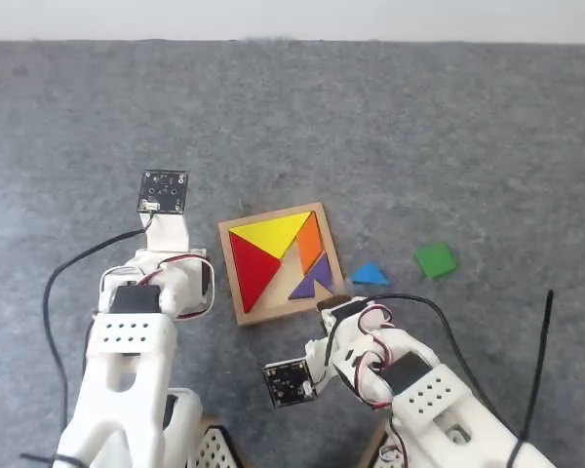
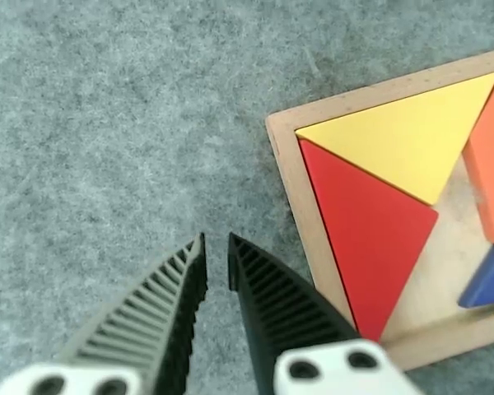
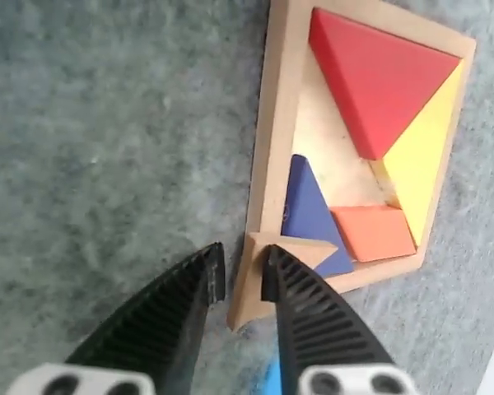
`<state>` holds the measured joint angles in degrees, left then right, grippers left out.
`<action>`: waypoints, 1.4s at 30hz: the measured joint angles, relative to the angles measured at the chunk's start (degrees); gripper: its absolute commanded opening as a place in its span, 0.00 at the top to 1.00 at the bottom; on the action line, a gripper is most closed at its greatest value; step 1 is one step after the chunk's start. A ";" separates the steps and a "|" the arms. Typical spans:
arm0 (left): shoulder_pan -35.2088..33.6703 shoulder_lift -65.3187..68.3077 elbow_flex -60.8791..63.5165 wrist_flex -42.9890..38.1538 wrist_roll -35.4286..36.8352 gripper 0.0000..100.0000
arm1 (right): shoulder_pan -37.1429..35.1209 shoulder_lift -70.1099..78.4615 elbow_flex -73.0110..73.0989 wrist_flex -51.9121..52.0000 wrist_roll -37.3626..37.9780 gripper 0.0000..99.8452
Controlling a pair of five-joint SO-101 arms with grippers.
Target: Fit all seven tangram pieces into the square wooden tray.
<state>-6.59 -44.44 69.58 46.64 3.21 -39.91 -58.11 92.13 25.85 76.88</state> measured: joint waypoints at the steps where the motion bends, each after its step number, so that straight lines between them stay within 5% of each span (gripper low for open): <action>1: 0.00 0.00 0.00 0.00 0.00 0.95 | 0.00 0.00 0.00 0.00 0.00 0.91; 28: 0.00 0.00 0.00 0.00 0.00 0.95 | 0.26 0.18 0.97 0.26 2.90 0.86; 42: 0.00 0.00 0.00 0.00 0.00 0.95 | 0.35 0.62 2.73 -7.91 2.90 0.94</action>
<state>-6.59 -44.44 69.58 46.64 3.21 -39.56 -57.49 94.86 17.93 79.78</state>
